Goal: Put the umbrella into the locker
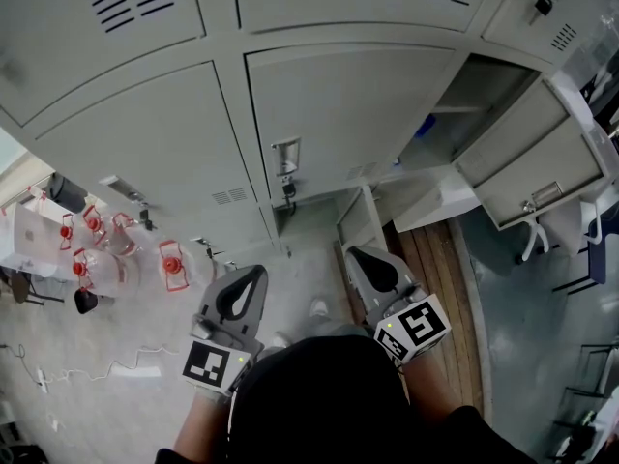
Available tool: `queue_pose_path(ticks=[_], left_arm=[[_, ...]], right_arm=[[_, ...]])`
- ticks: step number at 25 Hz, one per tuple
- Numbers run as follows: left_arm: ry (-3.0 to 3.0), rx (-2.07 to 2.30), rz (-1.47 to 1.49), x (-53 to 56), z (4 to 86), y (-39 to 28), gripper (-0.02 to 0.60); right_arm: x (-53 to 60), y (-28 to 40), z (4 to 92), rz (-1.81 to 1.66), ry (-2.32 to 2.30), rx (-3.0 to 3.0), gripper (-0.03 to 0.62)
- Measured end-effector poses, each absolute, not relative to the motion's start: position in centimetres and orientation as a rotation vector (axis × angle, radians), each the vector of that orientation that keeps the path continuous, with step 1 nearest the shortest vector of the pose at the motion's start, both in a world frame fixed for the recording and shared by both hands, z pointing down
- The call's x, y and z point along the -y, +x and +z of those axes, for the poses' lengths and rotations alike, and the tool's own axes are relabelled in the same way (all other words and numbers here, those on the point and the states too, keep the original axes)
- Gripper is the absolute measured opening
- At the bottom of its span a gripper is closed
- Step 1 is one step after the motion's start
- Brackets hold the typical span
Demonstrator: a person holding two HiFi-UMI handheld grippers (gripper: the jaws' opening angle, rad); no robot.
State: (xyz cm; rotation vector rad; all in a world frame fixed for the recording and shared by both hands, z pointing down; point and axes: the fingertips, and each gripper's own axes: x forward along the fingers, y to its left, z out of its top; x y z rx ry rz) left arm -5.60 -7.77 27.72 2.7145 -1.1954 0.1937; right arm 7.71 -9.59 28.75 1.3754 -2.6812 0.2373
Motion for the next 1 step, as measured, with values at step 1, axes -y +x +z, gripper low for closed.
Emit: queue_pose_path(ticks=[1], left_arm=[[2.716,1.193,0.198,7.76,27.77,-5.59,0.011]], right_arm=[[9.58,7.68,28.82,0.238,1.373,2.68,-0.005]])
